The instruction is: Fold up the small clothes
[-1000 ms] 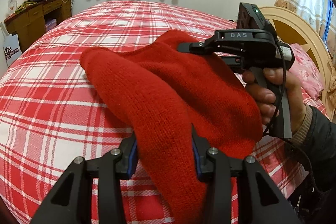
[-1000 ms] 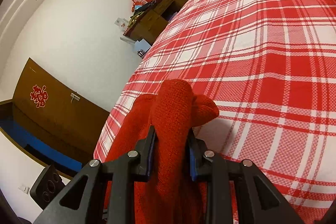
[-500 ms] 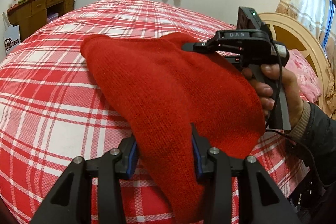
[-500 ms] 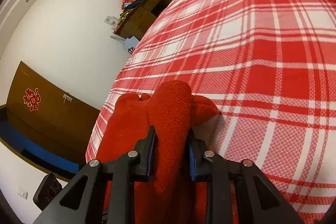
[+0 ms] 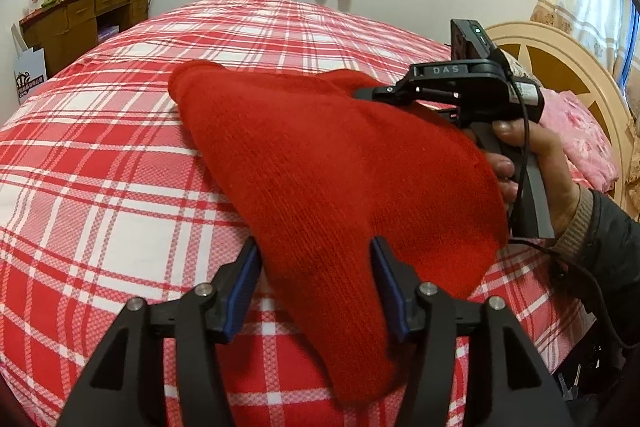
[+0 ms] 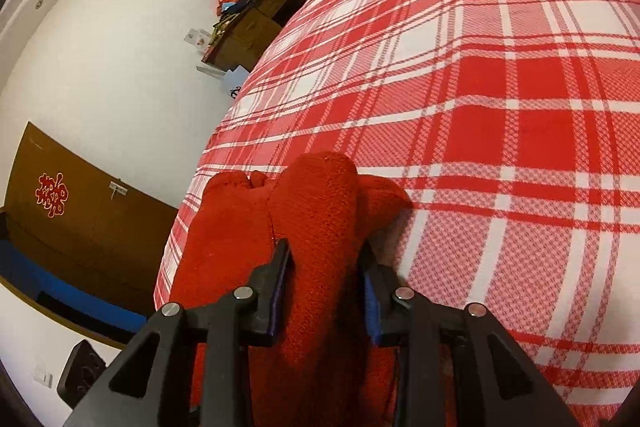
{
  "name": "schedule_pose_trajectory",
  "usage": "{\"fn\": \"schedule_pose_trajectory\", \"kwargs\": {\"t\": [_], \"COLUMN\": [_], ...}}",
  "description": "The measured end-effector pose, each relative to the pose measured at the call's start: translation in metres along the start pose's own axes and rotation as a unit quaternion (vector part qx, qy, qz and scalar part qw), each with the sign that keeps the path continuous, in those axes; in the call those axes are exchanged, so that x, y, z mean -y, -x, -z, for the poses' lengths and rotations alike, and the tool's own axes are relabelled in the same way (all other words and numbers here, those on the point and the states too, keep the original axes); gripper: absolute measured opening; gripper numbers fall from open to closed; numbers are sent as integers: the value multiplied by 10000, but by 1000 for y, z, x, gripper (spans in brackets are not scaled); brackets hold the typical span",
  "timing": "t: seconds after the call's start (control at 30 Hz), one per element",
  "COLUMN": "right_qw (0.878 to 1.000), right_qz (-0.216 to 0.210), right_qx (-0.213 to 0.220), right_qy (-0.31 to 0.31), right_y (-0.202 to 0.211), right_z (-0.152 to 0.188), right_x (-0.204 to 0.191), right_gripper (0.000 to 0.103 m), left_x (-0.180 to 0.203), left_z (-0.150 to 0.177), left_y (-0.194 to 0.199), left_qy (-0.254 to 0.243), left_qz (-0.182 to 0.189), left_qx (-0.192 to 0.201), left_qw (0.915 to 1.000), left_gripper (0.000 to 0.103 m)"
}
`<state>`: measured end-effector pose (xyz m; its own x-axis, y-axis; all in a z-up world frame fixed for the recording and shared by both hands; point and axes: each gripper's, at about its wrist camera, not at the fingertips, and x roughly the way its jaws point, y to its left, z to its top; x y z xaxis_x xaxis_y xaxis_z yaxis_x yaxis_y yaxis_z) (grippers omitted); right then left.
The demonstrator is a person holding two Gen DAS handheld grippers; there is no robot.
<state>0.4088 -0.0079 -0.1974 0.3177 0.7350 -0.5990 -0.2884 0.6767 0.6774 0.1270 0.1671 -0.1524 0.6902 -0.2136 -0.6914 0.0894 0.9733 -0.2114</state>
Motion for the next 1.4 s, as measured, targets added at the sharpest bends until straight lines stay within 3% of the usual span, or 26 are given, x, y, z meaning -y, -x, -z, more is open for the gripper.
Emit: {"fn": "schedule_pose_trajectory", "kwargs": {"t": [0.17,0.27,0.4,0.5,0.6,0.7,0.83,0.93,1.03,1.1,1.13,1.3,1.4], "right_qw": [9998,9997,9937,9894,9872,9850,9872,9836,9726,9490,9398,9163,9139], "right_qz": [133,204,722,342,-212,466,435,758,1134,1771,1891,2000,2001], "right_qx": [82,131,689,832,470,77,281,358,910,1465,1674,2299,2384], "right_qy": [126,86,506,1142,1511,1662,1509,1595,1815,2157,2300,2598,2608], "right_y": [7,14,52,78,77,53,62,70,96,116,125,163,171], "right_z": [5,5,16,43,76,101,112,117,126,139,143,163,169], "right_x": [-1,-2,-29,-68,-89,-80,-70,-78,-102,-125,-134,-165,-171], "right_gripper": [34,40,43,52,66,65,65,65,66,66,66,72,72], "left_x": [2,0,-9,-17,-24,-29,-35,-35,-29,-20,-14,11,23], "left_z": [-3,-10,-23,-28,-26,-23,-16,-8,-7,-10,-13,-28,-34], "left_y": [16,23,25,13,2,-6,-3,-1,17,33,42,92,106], "left_qy": [-71,-44,107,192,284,379,489,554,625,514,434,116,-50], "left_qz": [-139,-287,-500,-643,-838,-867,-858,-849,-916,-1018,-1073,-1103,-1025], "left_qx": [112,294,493,499,462,376,359,384,483,621,755,1428,1613], "left_qw": [9998,9991,9975,9965,9950,9948,9945,9941,9927,9915,9904,9835,9816], "left_gripper": [59,60,76,76,85,89,95,96,96,96,96,101,101]}}
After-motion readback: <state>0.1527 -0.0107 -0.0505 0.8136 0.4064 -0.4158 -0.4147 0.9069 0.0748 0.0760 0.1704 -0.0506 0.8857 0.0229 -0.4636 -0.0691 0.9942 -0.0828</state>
